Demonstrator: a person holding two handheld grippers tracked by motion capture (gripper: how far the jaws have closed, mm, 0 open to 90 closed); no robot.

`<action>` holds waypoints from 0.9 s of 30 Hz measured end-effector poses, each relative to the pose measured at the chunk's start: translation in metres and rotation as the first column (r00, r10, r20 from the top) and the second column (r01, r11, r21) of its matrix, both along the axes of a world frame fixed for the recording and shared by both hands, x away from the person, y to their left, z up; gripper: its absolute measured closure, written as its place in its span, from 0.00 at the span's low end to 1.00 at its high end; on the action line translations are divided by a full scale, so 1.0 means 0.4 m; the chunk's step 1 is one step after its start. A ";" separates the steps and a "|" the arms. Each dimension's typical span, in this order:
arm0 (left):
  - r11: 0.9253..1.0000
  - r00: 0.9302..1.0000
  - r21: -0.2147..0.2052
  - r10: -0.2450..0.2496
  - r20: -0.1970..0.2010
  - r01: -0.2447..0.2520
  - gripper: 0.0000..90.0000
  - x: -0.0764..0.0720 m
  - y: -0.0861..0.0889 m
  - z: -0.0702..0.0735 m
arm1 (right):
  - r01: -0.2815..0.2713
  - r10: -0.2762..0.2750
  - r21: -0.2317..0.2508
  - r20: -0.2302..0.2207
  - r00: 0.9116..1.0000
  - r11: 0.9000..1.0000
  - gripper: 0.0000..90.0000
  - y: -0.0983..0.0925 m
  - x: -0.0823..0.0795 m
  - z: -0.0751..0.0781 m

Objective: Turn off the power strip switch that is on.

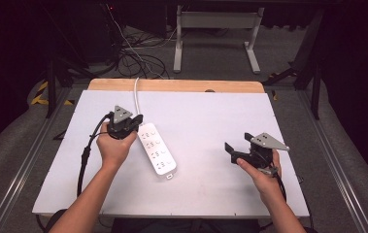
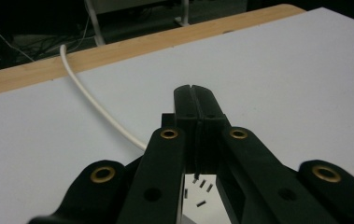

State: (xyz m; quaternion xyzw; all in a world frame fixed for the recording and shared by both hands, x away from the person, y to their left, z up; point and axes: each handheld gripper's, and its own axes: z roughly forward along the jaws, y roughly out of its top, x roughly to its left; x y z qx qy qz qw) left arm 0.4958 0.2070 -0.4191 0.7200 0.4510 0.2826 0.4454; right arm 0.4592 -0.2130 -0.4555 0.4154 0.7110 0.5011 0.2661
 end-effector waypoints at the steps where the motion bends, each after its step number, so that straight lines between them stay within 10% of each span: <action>1: 1.000 1.000 -0.015 0.006 0.004 -0.006 1.00 -0.007 0.005 0.002 | 0.000 0.000 0.000 0.000 1.000 1.000 0.17 0.000 0.000 0.000; 7: 0.994 0.998 -0.099 0.042 0.050 -0.037 1.00 -0.063 0.025 0.025 | 0.000 0.000 -0.003 -0.001 1.000 1.000 0.17 0.000 0.000 0.000; 27: 0.986 0.983 -0.134 0.114 0.143 -0.095 0.99 -0.193 0.111 0.028 | 0.006 -0.006 -0.002 0.003 1.000 1.000 0.17 -0.004 -0.004 0.002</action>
